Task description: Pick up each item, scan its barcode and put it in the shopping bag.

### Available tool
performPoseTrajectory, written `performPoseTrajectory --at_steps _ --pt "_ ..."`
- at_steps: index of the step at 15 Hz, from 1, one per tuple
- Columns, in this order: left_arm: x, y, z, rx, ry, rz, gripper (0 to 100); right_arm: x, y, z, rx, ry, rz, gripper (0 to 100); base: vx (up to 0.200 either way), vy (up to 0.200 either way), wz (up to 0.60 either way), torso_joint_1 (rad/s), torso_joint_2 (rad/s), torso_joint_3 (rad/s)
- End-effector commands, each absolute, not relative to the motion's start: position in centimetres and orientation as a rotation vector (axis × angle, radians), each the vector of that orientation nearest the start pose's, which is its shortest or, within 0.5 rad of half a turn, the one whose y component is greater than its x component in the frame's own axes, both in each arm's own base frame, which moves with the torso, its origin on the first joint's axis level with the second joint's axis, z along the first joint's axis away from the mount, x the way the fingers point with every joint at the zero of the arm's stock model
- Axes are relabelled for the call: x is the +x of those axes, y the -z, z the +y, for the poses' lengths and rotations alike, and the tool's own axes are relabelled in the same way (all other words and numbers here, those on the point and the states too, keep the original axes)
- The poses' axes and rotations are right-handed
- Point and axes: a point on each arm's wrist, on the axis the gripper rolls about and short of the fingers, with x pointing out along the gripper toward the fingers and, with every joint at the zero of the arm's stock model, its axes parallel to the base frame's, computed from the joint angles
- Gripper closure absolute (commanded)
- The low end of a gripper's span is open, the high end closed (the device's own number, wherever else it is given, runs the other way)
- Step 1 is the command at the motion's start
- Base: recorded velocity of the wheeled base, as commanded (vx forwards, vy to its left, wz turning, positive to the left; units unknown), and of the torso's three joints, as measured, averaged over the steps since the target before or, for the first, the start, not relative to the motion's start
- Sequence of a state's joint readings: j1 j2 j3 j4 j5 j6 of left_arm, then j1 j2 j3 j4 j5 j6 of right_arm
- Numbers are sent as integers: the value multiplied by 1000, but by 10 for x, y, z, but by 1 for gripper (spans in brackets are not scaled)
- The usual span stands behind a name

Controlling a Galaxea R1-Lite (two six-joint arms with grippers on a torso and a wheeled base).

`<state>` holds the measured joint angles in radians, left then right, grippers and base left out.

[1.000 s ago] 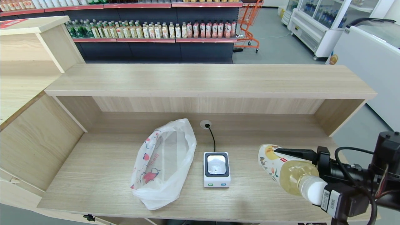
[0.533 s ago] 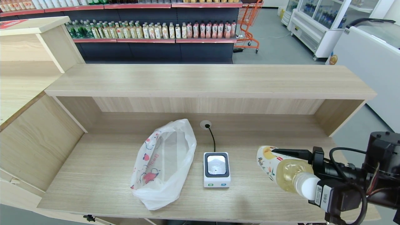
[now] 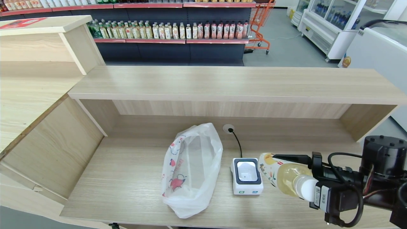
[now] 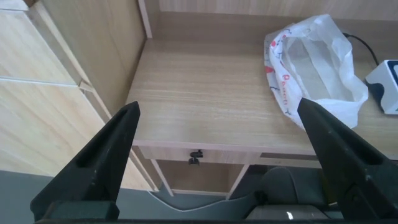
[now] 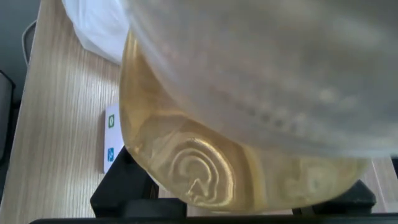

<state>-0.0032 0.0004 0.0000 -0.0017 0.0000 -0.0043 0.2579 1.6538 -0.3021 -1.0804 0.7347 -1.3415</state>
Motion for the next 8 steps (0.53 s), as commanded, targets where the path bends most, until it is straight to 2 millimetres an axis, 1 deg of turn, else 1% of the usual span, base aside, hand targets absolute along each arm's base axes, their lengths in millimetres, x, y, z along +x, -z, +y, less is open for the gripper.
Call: performPoseTrajectory --at_steps 1,3,5,8 --pt "-23 -76 0 -5 3 0 0 229 -104 69 -1131 -1020 -381 100 0 200 0 2 -2 2" --pt "-23 -76 0 -5 3 0 0 238 -93 67 -1124 -1027 -376 100 0 0 0 0 0 0" --pt "-23 -76 0 -5 3 0 0 247 -89 68 -1117 -1035 -371 100 0 0 0 0 0 0" --pt "-23 -76 0 -5 3 0 0 249 -81 66 -1100 -1063 -355 100 0 0 0 0 0 0"
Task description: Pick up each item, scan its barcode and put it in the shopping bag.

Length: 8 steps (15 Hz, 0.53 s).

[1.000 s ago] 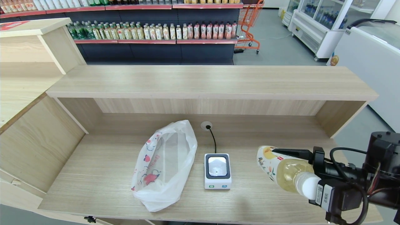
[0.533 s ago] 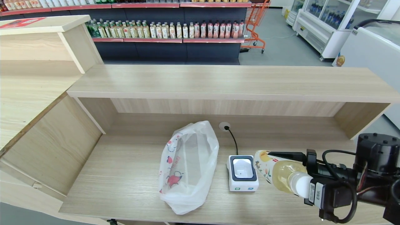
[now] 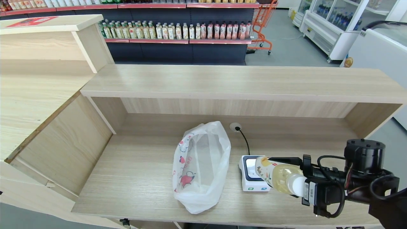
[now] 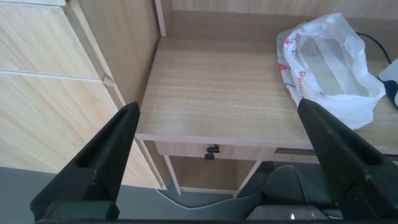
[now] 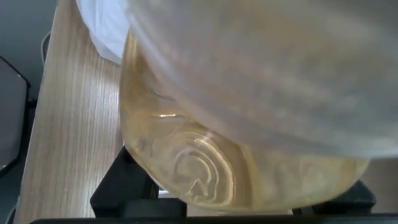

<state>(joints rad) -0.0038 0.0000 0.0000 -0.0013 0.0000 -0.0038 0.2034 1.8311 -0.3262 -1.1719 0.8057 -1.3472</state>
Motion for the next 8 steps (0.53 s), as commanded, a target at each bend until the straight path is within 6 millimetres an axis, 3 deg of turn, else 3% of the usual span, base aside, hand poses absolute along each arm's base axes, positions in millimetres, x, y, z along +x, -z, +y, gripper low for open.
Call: performPoseTrajectory --at_steps 1,8 --pt "-23 -76 0 -5 3 0 0 251 -80 64 -1093 -1067 -358 100 0 0 0 0 0 0" --pt "-23 -76 0 -5 3 0 0 254 -76 53 -1123 -1069 -389 100 0 0 0 0 0 0"
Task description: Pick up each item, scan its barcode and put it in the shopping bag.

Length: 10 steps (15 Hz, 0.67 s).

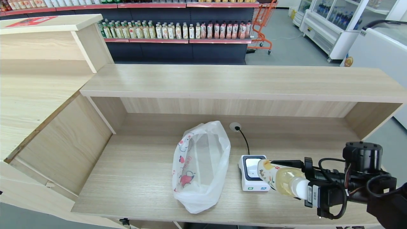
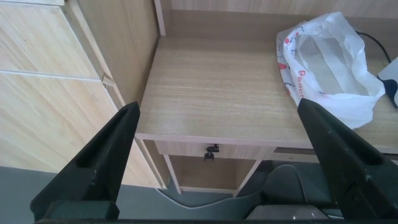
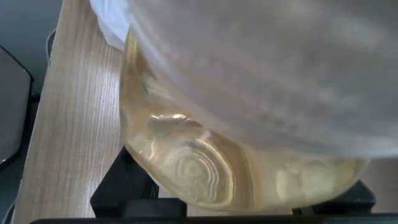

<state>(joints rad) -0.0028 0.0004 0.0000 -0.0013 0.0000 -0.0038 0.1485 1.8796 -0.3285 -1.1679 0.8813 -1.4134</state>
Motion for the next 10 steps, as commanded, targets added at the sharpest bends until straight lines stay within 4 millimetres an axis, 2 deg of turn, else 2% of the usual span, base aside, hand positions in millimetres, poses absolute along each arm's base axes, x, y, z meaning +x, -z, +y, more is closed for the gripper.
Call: performPoseTrajectory --at_steps 1,3,6,10 --pt "-23 -76 0 -5 3 0 0 264 -77 48 -1130 -1064 -414 100 0 0 0 0 0 0" --pt "-23 -76 0 -5 3 0 0 284 -76 46 -1115 -1094 -488 100 0 0 0 0 0 0" --pt "-23 -76 0 -5 2 0 0 301 -68 50 -1054 -1195 -596 100 0 0 0 0 0 0" --pt "-23 -76 0 -5 3 0 0 318 -49 52 -1038 -1219 -565 100 0 0 0 0 0 0"
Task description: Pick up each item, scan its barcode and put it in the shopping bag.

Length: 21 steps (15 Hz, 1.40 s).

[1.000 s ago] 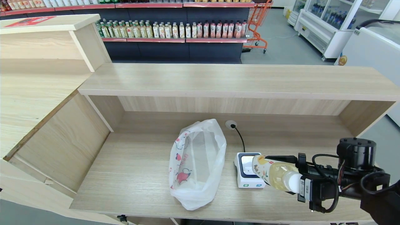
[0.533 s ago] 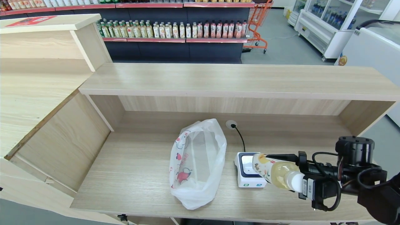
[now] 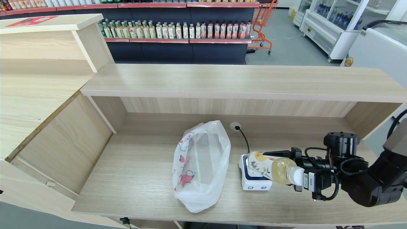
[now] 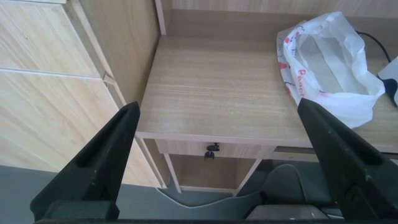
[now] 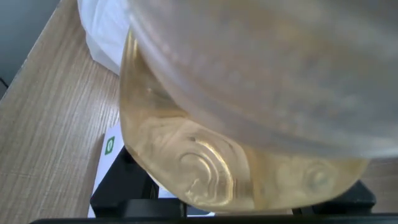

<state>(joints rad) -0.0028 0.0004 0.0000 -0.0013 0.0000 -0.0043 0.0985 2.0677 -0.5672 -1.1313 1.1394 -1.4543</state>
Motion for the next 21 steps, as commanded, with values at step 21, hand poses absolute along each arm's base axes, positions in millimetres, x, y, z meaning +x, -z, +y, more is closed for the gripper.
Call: performPoseTrajectory --at_steps 21 --pt "-23 -76 0 -5 3 0 0 257 -133 26 -656 -1146 -344 100 0 0 0 0 0 0"
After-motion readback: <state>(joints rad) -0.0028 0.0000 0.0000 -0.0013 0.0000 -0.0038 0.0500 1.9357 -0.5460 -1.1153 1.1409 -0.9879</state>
